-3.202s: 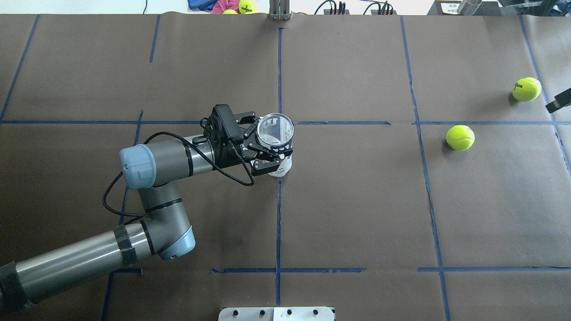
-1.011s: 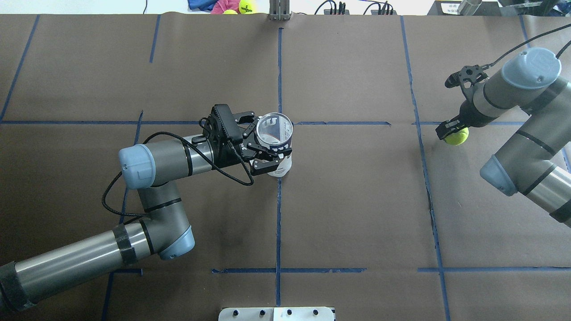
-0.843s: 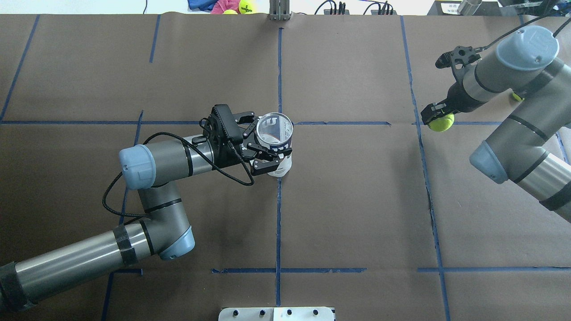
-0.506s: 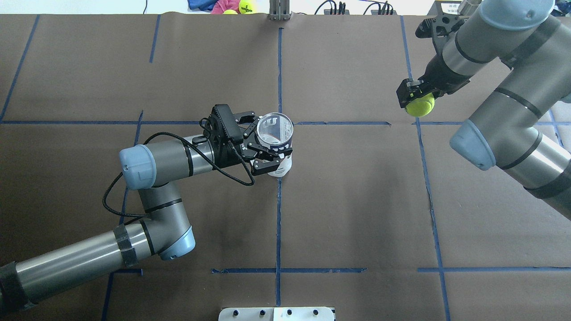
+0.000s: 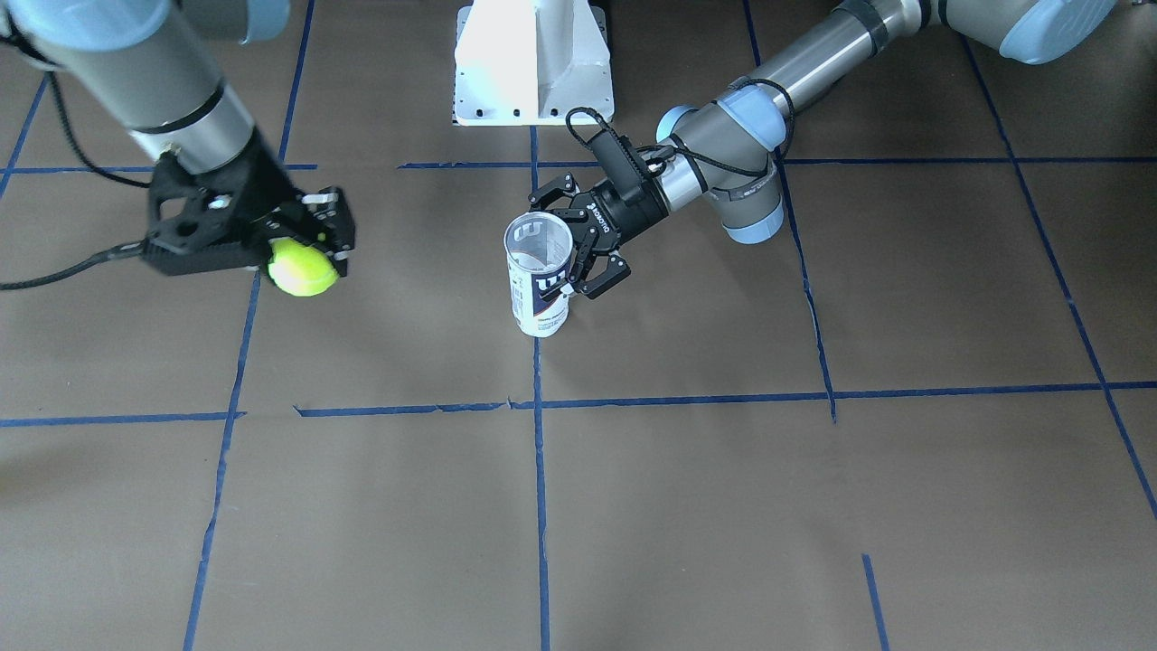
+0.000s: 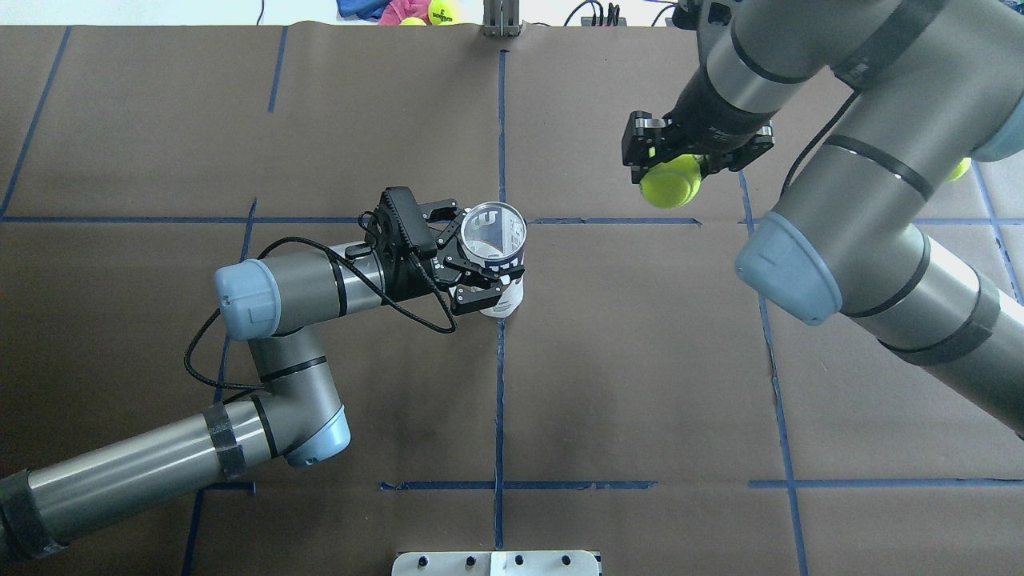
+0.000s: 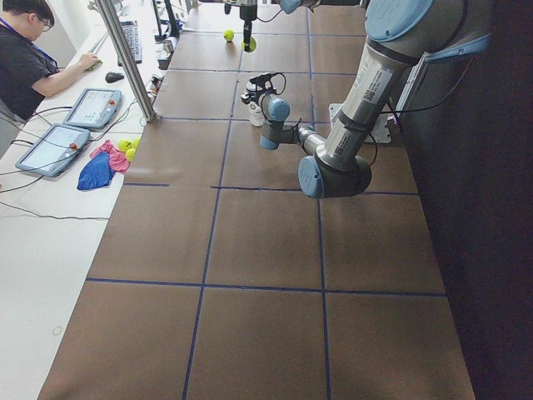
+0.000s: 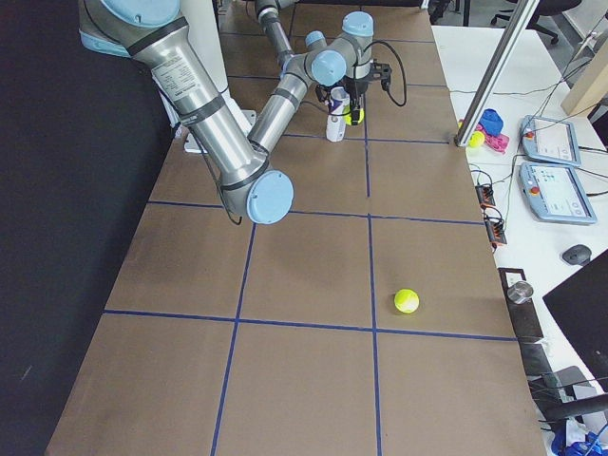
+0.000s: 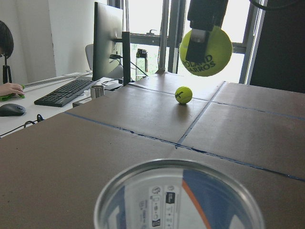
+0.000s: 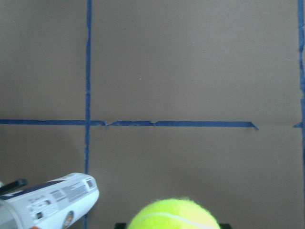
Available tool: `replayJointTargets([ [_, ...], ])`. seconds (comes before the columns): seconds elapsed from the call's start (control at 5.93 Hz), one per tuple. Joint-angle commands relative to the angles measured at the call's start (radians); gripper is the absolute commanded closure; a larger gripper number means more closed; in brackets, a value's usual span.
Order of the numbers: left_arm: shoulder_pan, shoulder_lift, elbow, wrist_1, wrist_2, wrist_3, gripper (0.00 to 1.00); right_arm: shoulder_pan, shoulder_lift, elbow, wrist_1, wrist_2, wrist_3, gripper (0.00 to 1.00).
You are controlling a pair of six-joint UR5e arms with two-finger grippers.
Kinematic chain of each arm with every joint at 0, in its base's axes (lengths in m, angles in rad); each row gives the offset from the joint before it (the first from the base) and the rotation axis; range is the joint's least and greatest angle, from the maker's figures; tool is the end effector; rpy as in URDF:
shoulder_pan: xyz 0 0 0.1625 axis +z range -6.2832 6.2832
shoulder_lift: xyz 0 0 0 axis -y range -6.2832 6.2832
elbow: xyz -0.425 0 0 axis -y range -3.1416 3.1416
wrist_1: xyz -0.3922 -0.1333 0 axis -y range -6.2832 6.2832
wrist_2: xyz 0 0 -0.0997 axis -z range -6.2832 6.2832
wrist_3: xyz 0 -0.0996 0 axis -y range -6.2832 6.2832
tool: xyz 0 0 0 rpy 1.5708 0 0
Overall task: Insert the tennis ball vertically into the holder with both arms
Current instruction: 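Carry the ball with the right gripper over the can's open top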
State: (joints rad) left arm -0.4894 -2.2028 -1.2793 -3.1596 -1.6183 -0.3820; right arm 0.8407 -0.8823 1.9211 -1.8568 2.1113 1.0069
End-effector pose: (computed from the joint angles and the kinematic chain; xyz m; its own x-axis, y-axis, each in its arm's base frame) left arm 0.5388 -0.4326 0.2462 0.2839 0.8990 -0.3336 0.4478 0.1834 0.8751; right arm -0.3391 -0.5019 0.1469 0.6274 0.0138 0.7785 -0.0815 0.9955 0.0480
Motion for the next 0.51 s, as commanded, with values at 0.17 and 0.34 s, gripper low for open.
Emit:
replayJointTargets([
  [0.17, 0.002, 0.000, 0.002, 0.001, 0.000, 0.002, 0.10, -0.115, 0.232, -0.084, -0.087, -0.085, 0.198, 0.97],
  [0.34, 0.002, 0.000, 0.002, 0.001, 0.000, 0.002, 0.10, -0.146, 0.353, -0.234, -0.087, -0.126, 0.232, 0.97],
])
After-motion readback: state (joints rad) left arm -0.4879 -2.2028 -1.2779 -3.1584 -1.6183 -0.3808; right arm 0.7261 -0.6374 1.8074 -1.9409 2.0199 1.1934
